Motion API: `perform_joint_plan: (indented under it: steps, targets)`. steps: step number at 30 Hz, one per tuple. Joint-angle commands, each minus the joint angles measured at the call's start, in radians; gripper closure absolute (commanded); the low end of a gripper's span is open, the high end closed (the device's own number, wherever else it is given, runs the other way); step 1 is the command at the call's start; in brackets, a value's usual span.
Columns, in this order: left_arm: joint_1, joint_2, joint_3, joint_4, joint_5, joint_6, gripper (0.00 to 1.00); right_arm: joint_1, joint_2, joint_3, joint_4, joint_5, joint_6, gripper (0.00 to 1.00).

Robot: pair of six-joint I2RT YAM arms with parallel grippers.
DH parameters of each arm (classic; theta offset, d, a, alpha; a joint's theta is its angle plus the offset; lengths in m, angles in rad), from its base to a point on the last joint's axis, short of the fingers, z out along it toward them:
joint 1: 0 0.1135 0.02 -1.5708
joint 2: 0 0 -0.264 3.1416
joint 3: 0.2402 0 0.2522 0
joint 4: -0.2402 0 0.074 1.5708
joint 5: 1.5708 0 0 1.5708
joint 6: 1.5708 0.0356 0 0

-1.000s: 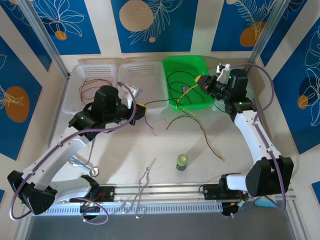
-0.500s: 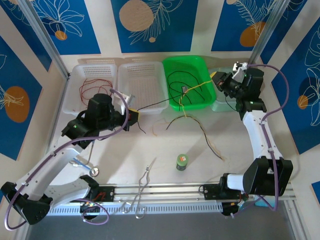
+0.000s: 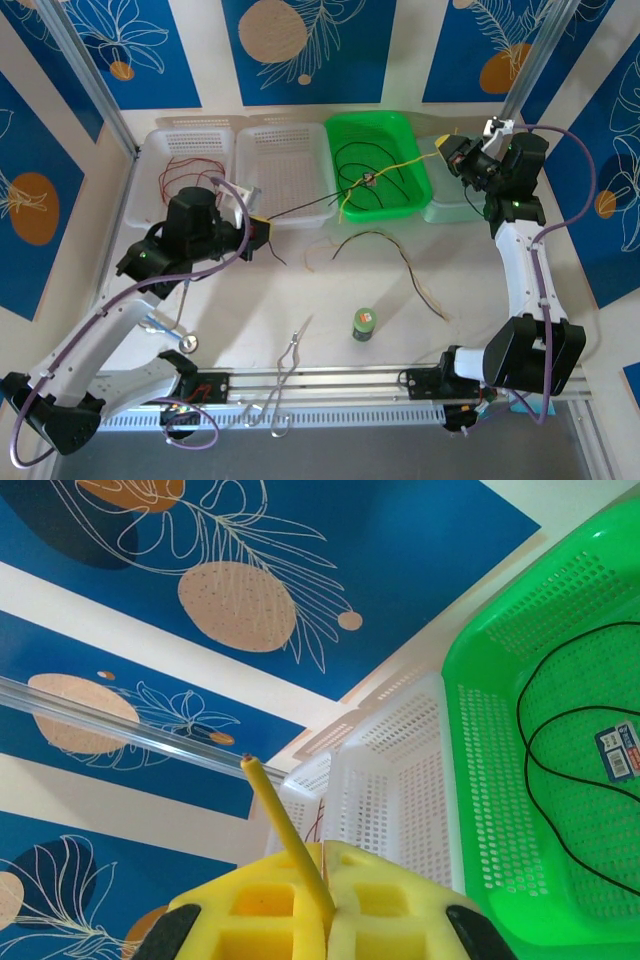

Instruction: Untangle the cables

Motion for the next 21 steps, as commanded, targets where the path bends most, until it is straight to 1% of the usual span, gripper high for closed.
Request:
perform_joint_plan:
  steps: [1, 8, 14, 17, 20, 21]
  targets:
    - [0.041, -0.047, -0.012, -0.113, -0.043, -0.004, 1.0, -0.056, -0.011, 0.023, 0.078, 0.094, 0.014, 1.0]
    - [0.078, -0.082, -0.058, -0.13, -0.041, -0.009, 1.0, -0.091, 0.002, 0.035, 0.165, 0.047, 0.12, 1.0]
    - [0.104, -0.09, -0.102, -0.117, -0.056, -0.019, 1.0, -0.11, 0.001, 0.035, 0.28, 0.003, 0.257, 1.0]
    - [0.115, -0.093, -0.129, -0.099, -0.074, -0.022, 1.0, -0.127, 0.005, 0.024, 0.395, -0.013, 0.408, 1.0]
    - [0.117, -0.09, -0.151, -0.057, -0.063, -0.032, 1.0, -0.109, 0.041, 0.005, 0.639, -0.039, 0.664, 1.0]
    - [0.117, -0.081, -0.154, -0.033, -0.045, -0.04, 1.0, -0.092, 0.051, 0.011, 0.683, -0.037, 0.726, 1.0]
